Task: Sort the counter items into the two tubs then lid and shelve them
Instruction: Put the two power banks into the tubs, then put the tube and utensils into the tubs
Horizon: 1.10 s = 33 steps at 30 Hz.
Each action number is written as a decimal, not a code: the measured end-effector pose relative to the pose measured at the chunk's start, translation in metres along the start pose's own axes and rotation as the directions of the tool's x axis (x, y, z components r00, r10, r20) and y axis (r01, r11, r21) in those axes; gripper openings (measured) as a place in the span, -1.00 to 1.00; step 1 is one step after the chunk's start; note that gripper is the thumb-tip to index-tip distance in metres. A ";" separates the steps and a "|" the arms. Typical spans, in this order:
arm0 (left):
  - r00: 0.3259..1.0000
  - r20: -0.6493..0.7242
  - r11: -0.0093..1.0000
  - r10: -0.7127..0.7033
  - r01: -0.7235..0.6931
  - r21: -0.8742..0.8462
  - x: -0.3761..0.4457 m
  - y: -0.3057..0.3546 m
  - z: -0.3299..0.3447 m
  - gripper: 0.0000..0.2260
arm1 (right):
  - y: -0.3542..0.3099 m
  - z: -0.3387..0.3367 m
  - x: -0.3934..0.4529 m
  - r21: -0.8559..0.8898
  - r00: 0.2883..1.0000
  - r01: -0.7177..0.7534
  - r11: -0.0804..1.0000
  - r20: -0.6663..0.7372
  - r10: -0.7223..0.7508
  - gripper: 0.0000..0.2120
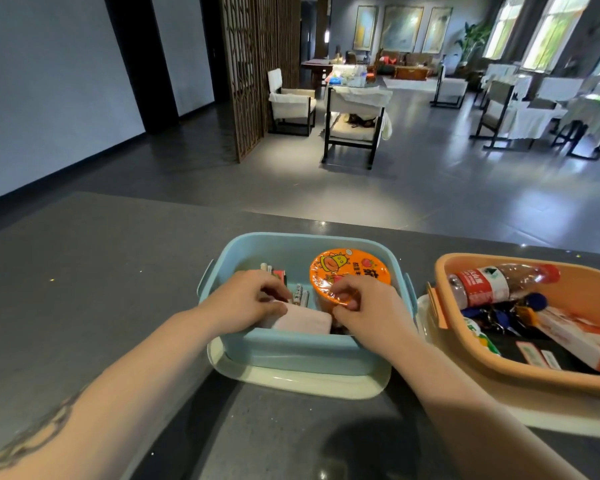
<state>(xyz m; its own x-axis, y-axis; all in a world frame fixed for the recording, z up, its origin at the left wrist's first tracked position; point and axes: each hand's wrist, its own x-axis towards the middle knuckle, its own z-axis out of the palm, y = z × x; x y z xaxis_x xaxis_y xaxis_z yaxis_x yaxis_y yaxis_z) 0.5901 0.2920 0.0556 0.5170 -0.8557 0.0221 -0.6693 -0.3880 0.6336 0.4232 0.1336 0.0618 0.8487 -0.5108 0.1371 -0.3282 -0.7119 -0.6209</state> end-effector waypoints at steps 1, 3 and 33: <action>0.999 -0.042 1.000 0.021 -0.021 0.006 -0.002 0.006 -0.001 -0.88 | 0.000 -0.005 -0.003 -0.009 1.000 0.005 1.000 0.001 -0.005 -0.76; 0.990 -0.126 0.998 0.061 -0.060 0.010 -0.003 0.024 -0.001 -0.89 | 0.001 -0.018 -0.011 -0.025 1.000 0.009 1.000 -0.026 -0.010 -0.73; 0.687 0.199 0.692 0.699 -0.580 -0.430 -0.124 0.591 0.475 -0.88 | 0.283 -0.351 -0.605 0.070 0.393 -0.783 0.618 -0.714 0.579 -0.69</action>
<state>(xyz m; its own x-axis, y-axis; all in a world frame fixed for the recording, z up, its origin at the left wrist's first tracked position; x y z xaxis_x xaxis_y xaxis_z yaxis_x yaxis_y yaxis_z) -0.1232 0.0065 0.0595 -0.2191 -0.9271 0.3041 -0.5334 0.3748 0.7583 -0.3282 0.0721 0.0742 -0.1529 -0.9572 0.2458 -0.8381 -0.0062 -0.5455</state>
